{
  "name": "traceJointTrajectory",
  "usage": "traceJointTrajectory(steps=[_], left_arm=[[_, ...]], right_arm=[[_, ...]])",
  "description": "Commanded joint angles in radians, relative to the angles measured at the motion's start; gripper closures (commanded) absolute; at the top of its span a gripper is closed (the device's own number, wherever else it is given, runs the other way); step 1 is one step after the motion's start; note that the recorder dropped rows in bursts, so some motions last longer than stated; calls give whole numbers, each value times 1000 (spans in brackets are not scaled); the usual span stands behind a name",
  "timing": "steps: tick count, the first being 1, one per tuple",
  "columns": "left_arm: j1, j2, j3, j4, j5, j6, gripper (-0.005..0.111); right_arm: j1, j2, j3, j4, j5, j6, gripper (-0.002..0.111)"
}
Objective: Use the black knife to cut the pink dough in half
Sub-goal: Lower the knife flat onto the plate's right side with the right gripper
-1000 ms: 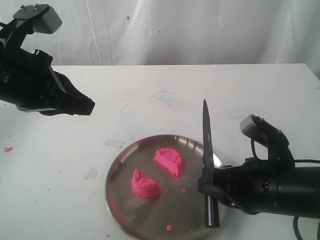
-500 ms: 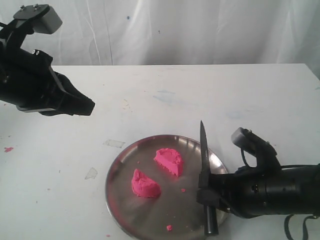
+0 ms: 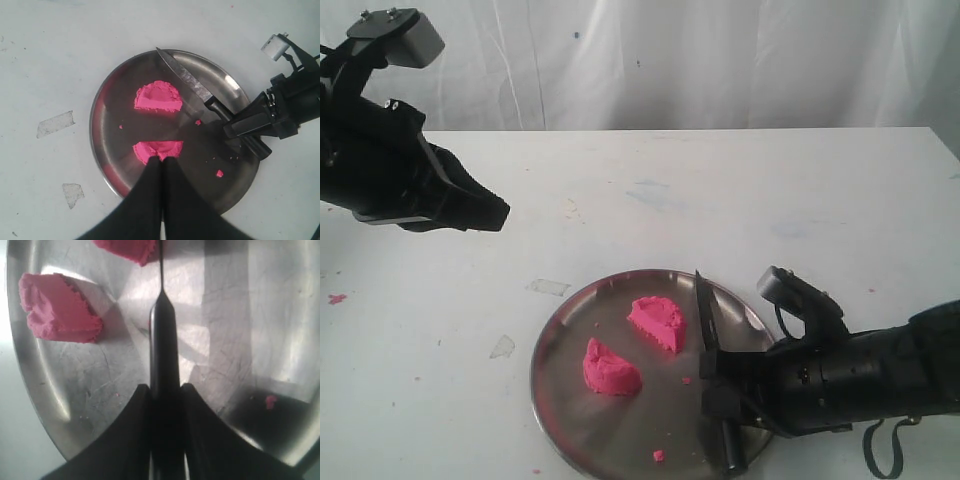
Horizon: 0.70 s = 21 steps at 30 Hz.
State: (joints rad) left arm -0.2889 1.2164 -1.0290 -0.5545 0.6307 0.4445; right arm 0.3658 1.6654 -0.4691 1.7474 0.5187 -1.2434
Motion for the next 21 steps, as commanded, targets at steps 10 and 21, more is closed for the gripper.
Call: traceJointTrajectory(steps=[10,21], left_arm=[[-2,-10,5,-19,14,2,107],[-2,-10,5,-19,14,2,107]], right_arm=[[-9,2,-21,-3,-39,-16,102],[-9,-38,-19,-3,-92,-13,77]])
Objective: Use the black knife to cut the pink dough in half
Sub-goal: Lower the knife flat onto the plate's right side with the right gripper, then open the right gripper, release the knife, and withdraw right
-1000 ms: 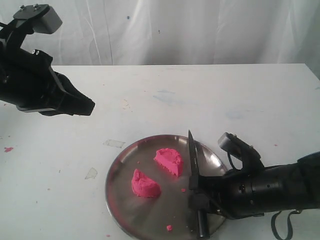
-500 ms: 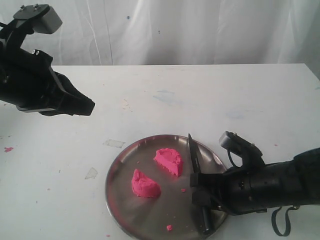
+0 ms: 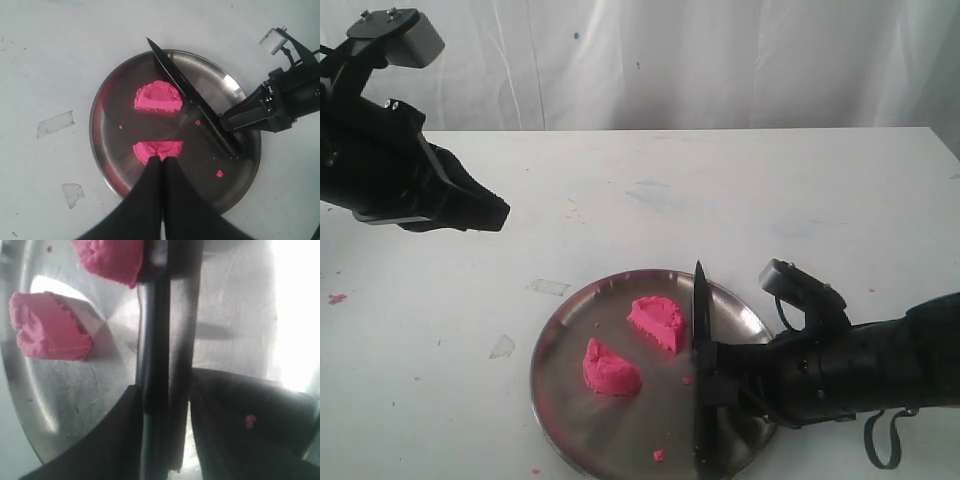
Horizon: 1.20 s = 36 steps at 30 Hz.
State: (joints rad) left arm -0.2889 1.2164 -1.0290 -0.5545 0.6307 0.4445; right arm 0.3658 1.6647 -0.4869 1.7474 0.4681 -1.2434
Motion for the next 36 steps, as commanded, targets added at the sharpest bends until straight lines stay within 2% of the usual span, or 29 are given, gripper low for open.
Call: traceJointTrajectory(steps=[1,7,14,21,28,36], left_arm=[[-2,-10,5,-19,14,2,107],[-2,-10,5,-19,14,2,107],[-2,-10,5,-19,14,2,107],[-2,-10,5,-19,14,2,107],[-2,-10,5,-19,12,3,107],[-2,-10,5,-19,12,3,107]], right_arm=[[-9,-70,-1,-3,-44,-22,77],[-9,-174,-1,-3,-33,-36,77],[-7,-315,10,-76,-114,-34,79],[-7,-511,41,-248,-138,-26,108],[-7,-684,44,-406,-144,-11,108],[-7,-842,50,-446,-126,-10,108]])
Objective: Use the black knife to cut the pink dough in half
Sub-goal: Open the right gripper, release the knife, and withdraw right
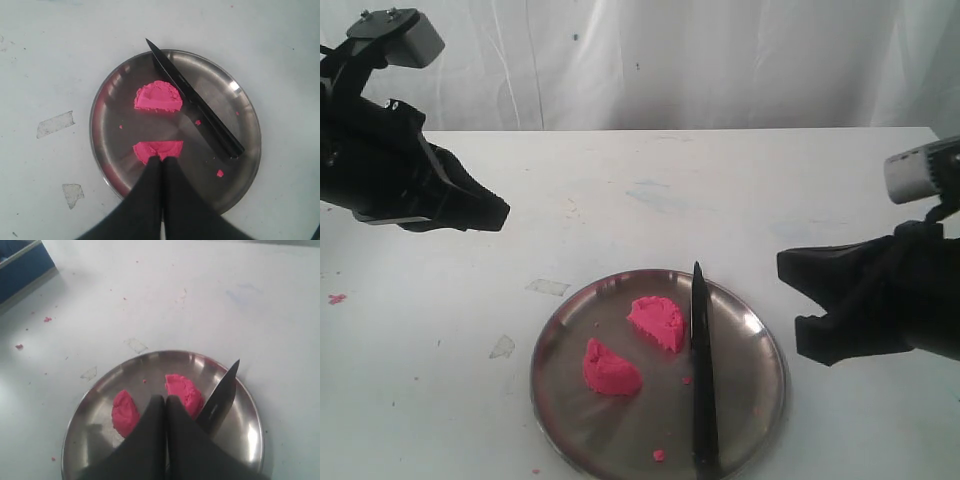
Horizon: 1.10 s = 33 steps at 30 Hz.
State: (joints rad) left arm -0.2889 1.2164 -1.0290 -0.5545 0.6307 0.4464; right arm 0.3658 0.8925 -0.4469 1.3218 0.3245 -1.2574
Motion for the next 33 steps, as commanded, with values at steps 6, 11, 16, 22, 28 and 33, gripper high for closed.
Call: traceJointTrajectory(steps=[6,11,16,22,28,33], left_arm=[[-2,-10,5,-19,12,1,107],[-2,-10,5,-19,12,1,107],[-2,-10,5,-19,12,1,107],[-2,-10,5,-19,12,1,107],[-2,-10,5,-19,12,1,107],[-2,-10,5,-19,12,1,107]], right_arm=[[-7,-122,19,-54,18,4,108],[-7,-122,19,-117,18,4,108],[-7,-122,19,-323,18,4,108],[-7,-122,19,-544,18,4,108],[-5,-137,19,-847,18,4,108],[-5,-245,19,-1118,20,4,108]])
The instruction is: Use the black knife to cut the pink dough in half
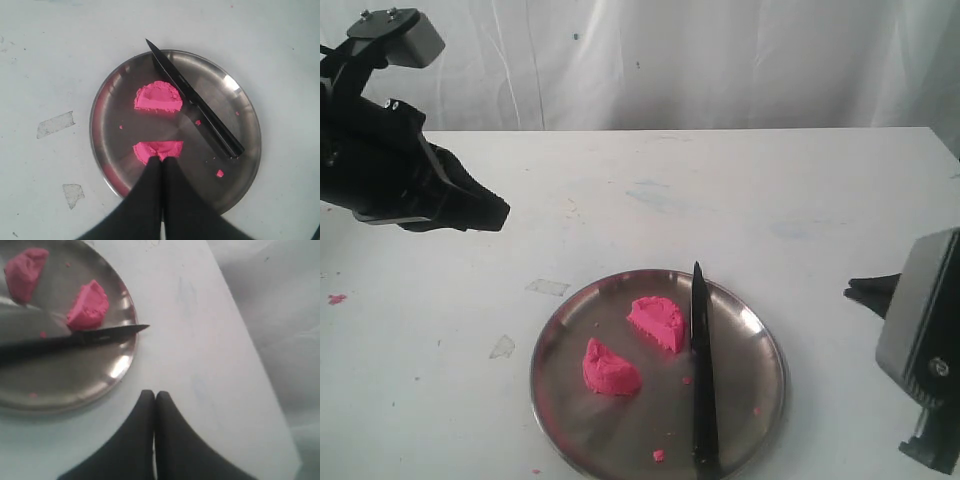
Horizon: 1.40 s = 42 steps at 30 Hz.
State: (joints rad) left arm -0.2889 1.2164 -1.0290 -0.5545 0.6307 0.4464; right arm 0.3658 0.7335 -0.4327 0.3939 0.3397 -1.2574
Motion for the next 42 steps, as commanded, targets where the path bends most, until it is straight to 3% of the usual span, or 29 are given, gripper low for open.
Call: traceJointTrajectory(steps=[1,22,27,33,40,42], left_arm=[[-2,-10,5,-19,12,1,107],[-2,-10,5,-19,12,1,107],[-2,-10,5,-19,12,1,107],[-2,-10,5,-19,12,1,107],[-2,-10,5,-19,14,1,107],[-2,-10,5,-19,14,1,107]], right_arm=[[-5,-113,5,-203,5,4,108],[-5,-300,36,-191,3,4,108],[-5,-388,58,181,3,4,108],[-5,-445,62,241,-12,4,108],[-5,-487,62,588,-17,-2,108],[-5,-498,64,613,-24,11,108]])
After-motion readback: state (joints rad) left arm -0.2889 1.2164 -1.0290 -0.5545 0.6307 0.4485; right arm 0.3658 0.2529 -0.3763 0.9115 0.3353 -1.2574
